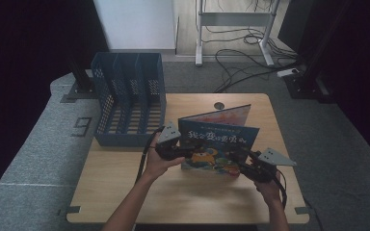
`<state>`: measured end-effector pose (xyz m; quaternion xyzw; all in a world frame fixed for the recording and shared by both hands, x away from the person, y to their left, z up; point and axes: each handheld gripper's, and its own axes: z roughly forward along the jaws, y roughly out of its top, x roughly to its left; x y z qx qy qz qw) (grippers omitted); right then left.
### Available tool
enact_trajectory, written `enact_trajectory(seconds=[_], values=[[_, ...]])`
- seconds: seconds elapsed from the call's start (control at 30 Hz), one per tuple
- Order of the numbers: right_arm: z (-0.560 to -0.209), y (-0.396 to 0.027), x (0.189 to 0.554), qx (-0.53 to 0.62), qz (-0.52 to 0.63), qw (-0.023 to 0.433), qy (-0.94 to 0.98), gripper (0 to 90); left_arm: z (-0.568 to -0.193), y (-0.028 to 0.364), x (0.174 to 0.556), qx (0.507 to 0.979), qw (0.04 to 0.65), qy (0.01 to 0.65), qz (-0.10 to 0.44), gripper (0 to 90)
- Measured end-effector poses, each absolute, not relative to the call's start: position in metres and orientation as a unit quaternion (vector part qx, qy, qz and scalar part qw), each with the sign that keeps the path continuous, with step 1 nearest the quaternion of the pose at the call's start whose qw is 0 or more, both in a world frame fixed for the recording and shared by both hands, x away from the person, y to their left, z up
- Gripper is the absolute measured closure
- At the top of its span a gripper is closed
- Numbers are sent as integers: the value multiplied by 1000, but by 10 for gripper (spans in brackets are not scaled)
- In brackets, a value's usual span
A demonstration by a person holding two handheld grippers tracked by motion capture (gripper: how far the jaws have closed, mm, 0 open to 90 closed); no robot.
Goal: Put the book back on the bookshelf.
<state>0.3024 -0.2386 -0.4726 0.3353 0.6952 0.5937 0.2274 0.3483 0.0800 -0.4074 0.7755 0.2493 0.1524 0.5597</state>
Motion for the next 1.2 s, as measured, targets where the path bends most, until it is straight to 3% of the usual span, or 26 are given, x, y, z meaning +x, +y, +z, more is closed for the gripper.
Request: enact_trajectory(seconds=[0.4,1.2], values=[[-475,-242,305,362,591,232,683,476,-409,80,345,771,565,250,157,421],[-482,-246,313,436,578,257,640,477,-413,75,334,763,577,228,181,587]])
